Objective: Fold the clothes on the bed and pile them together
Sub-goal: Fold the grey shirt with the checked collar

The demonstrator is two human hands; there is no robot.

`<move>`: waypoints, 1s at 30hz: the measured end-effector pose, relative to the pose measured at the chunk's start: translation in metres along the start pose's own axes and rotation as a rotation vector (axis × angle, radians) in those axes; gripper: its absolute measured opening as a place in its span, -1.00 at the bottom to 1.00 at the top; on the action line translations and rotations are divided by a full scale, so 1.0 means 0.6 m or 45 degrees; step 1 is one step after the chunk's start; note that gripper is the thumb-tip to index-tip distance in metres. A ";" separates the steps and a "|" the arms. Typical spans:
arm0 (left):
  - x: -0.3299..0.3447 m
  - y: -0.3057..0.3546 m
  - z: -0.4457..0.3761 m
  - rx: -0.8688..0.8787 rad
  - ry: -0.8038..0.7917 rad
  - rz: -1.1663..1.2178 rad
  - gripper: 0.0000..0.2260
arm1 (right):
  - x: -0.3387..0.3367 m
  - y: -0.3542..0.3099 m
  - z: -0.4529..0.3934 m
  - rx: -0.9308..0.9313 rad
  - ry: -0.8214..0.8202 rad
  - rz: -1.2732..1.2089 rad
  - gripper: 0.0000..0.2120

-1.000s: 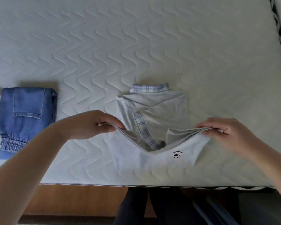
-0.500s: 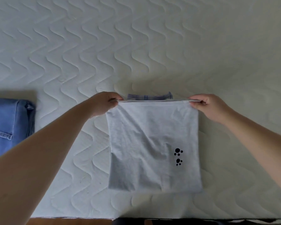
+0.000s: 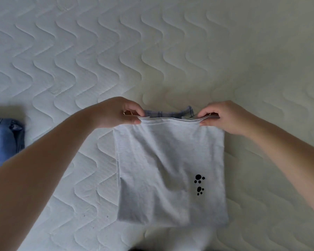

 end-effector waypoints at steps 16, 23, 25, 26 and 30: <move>0.019 -0.047 -0.109 -0.375 -0.203 -0.430 -0.54 | 0.044 0.061 -0.090 0.205 -0.240 0.189 -0.44; 0.033 -0.042 -0.100 -0.358 -0.219 -0.595 -0.49 | 0.057 0.064 -0.094 0.280 -0.293 0.301 -0.39; 0.040 -0.040 -0.090 -0.334 -0.186 -0.536 -0.55 | 0.053 0.056 -0.087 0.247 -0.242 0.260 -0.41; 0.040 -0.039 -0.082 -0.328 -0.173 -0.485 -0.57 | 0.051 0.050 -0.083 0.227 -0.239 0.245 -0.41; 0.013 -0.018 -0.032 -0.289 -0.174 -0.321 -0.70 | 0.023 0.012 -0.064 0.114 -0.251 0.232 -0.52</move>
Point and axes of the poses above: each hand's wrist, its own z-axis away from the middle knuckle, its own x-axis out of the palm, y = z × x, the point moved 7 cm from there along -z, towards the middle knuckle, and after that the axes turned 8 degrees about -x, right-handed, at the moved point
